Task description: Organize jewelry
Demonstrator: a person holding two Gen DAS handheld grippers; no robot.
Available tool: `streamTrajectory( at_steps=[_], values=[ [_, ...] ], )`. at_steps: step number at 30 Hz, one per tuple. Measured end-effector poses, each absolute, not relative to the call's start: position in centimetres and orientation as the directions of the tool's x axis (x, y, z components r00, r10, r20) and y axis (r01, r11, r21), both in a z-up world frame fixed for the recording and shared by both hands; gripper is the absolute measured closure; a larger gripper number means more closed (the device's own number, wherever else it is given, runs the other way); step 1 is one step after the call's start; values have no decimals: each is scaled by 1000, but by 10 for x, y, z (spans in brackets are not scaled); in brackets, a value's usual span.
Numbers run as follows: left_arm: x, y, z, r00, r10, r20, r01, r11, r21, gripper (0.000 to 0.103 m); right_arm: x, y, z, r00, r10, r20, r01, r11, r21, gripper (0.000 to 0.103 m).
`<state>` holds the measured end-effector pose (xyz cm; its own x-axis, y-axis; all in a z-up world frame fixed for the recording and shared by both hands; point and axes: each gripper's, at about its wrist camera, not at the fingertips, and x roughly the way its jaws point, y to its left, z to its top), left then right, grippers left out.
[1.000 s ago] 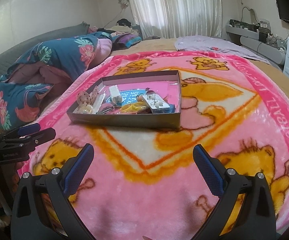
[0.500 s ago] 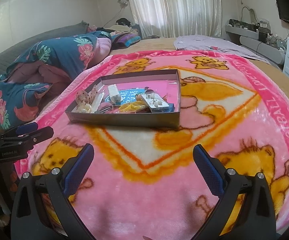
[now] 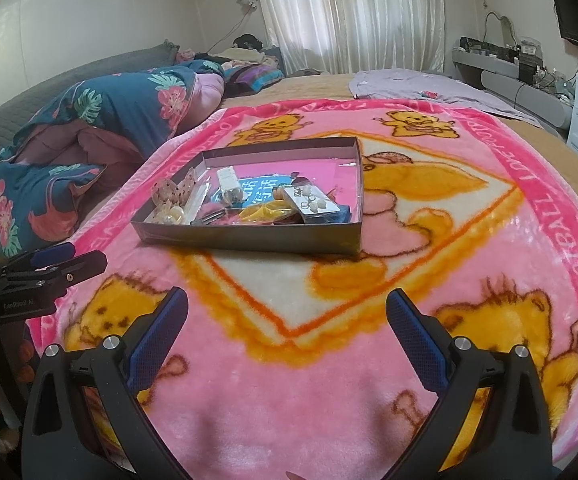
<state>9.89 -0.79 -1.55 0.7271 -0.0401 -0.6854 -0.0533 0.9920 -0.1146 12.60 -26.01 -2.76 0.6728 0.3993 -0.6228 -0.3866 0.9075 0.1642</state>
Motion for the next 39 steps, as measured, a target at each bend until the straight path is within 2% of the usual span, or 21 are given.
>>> streamTrajectory(
  at_steps=[39],
  values=[
    [100, -10, -19, 715, -49, -698, -47, 992, -118, 9, 126, -259, -28, 673, 401, -621, -388, 907, 165, 4]
  ],
)
